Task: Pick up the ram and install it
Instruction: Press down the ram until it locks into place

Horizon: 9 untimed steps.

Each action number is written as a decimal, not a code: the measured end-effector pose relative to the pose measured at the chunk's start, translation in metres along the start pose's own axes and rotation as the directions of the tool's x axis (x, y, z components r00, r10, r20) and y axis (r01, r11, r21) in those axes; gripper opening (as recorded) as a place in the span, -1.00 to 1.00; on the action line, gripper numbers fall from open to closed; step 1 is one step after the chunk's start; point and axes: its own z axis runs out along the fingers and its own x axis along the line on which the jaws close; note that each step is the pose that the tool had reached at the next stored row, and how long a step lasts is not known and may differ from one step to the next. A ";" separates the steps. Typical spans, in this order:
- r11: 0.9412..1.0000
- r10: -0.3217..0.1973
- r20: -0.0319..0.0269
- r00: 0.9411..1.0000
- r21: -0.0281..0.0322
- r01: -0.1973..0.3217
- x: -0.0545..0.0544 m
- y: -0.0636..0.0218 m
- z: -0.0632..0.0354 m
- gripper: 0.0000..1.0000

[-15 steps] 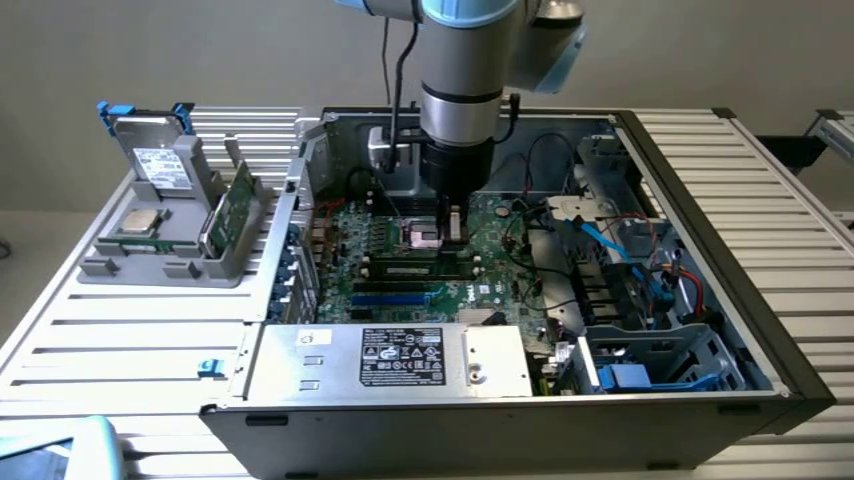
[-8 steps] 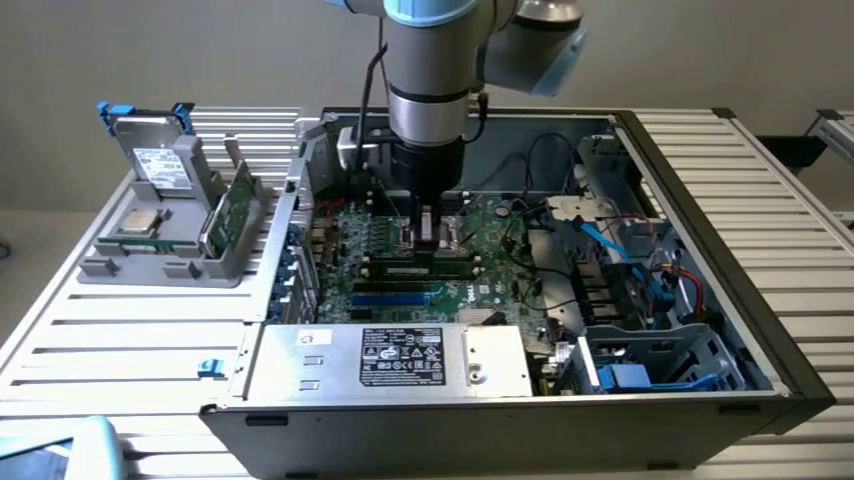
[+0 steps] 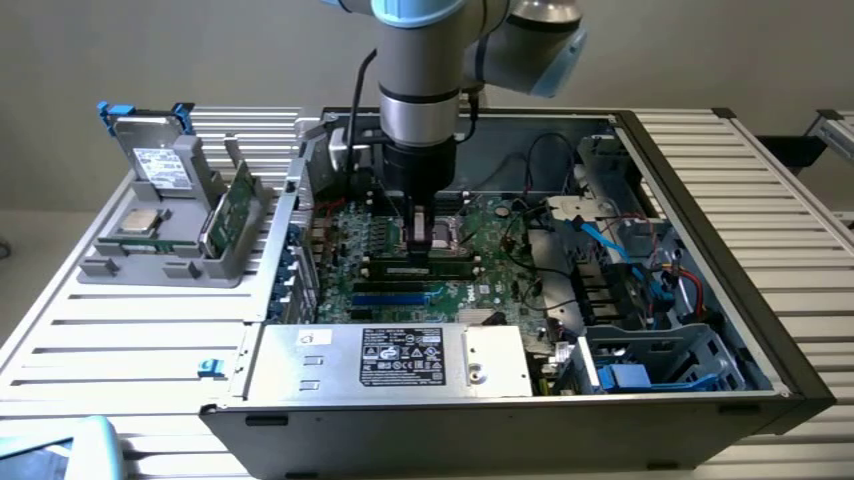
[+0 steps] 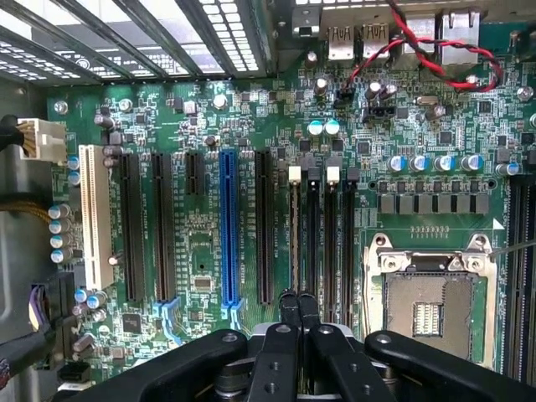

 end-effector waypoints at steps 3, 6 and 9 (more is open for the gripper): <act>1.000 0.000 0.000 1.000 0.003 0.000 0.000 0.0001 0.0015 -0.78; 1.000 0.000 0.000 1.000 0.004 0.000 0.000 0.0003 0.0030 -0.78; 1.000 0.000 0.000 1.000 0.005 0.000 0.000 0.0011 0.0047 -0.78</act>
